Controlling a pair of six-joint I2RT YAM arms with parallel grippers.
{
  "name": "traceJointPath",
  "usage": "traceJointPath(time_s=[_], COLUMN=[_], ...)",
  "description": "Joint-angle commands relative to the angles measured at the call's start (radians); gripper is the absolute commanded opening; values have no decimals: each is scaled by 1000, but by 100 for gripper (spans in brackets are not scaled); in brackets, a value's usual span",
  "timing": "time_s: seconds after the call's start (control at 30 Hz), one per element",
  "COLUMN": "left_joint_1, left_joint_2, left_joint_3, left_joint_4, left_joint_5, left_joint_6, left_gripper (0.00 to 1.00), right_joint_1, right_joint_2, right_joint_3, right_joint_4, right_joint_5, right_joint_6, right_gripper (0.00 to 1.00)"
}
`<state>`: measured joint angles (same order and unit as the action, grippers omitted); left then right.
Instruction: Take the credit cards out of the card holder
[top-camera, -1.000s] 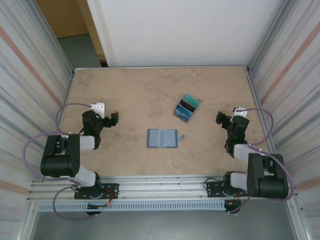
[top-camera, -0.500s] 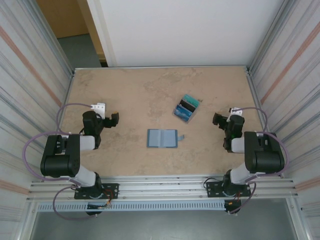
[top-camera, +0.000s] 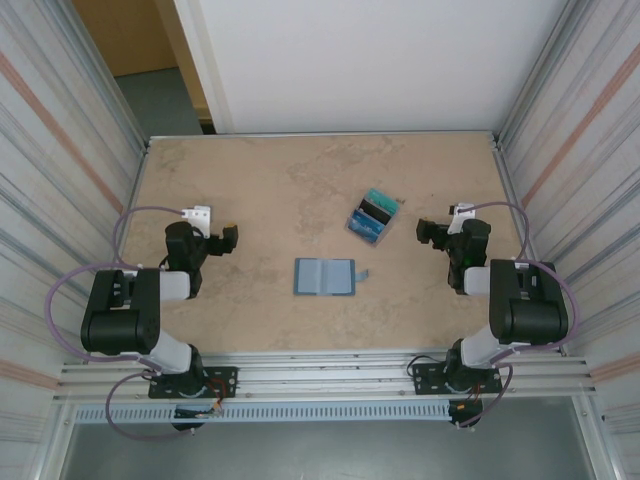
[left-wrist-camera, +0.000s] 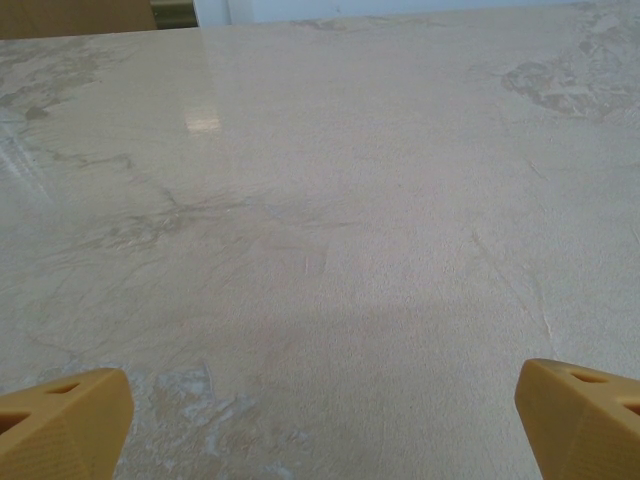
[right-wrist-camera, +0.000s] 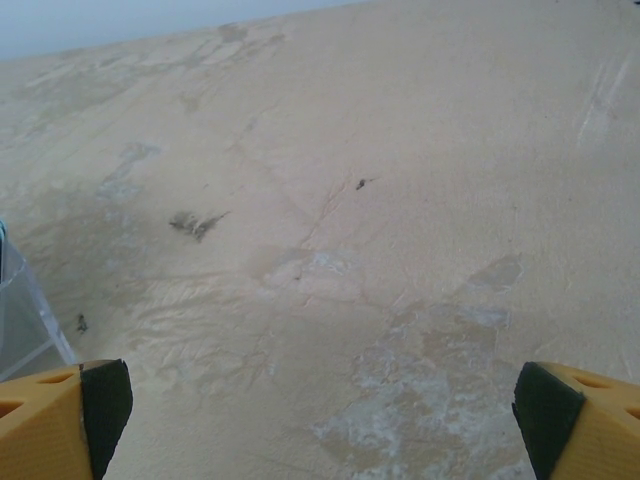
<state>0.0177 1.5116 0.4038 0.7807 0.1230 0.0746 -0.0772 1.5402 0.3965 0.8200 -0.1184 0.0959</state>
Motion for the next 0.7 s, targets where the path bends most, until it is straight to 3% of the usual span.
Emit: traceJointPath(time_s=[0.0, 0.67], left_joint_1=[-7, -9], left_joint_2=[2, 1], left_joint_3=[9, 10], left_joint_4=[7, 5], left_joint_5=[1, 2], left_joint_6=[-2, -1], left_gripper=[99, 99], right_joint_1=[13, 19], right_joint_2=[3, 3], right_joint_3=[10, 11], right_joint_4=[-15, -16], right_joint_5=[53, 65], right_joint_6=[-6, -10], right_gripper=[99, 99])
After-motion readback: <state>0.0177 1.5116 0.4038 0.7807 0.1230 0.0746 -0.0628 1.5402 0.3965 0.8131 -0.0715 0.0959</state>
